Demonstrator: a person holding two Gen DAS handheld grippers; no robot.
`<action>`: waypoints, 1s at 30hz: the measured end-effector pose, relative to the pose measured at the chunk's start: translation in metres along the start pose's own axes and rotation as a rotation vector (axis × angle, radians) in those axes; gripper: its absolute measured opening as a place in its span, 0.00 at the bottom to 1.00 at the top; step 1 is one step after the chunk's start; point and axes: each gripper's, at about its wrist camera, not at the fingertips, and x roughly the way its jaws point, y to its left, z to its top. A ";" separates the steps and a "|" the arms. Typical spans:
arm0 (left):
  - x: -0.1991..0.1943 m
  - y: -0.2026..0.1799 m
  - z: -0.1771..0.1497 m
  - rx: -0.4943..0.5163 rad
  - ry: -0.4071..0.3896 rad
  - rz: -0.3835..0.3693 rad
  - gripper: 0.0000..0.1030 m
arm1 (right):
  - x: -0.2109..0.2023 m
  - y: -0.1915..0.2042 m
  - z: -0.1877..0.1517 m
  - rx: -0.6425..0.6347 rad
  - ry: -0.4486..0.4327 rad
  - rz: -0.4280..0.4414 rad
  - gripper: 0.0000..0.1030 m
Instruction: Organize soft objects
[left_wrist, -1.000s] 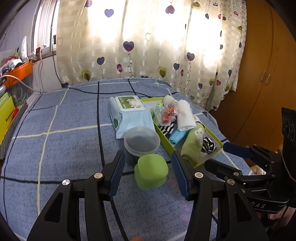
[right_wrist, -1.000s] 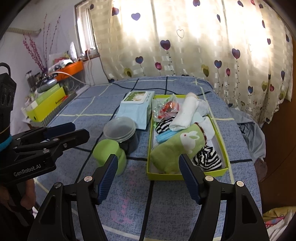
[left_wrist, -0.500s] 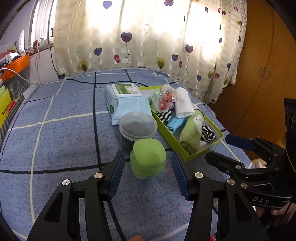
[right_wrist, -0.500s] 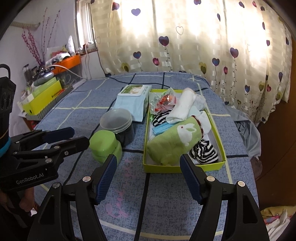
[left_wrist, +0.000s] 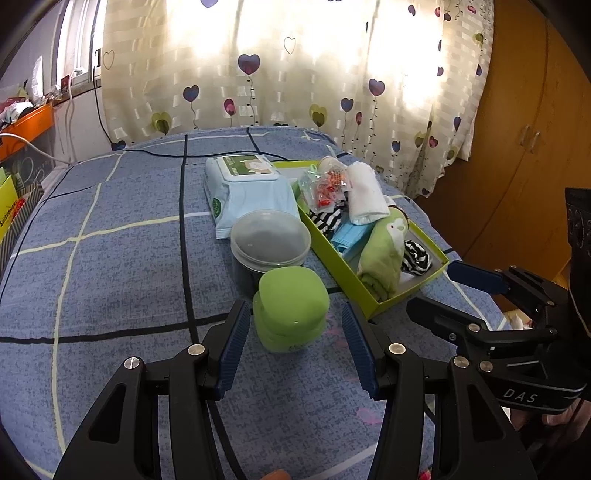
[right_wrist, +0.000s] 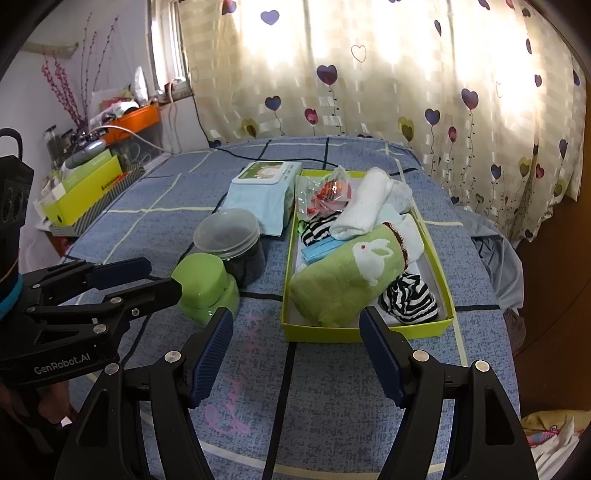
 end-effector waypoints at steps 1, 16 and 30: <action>0.000 0.000 0.000 0.002 0.002 0.004 0.52 | 0.000 0.000 0.000 0.000 0.000 0.000 0.69; 0.002 0.002 0.000 -0.003 0.008 0.006 0.52 | 0.002 -0.001 0.000 0.000 0.003 0.001 0.69; 0.004 0.003 -0.002 -0.005 0.016 0.011 0.52 | 0.003 -0.003 0.000 0.001 0.004 0.002 0.69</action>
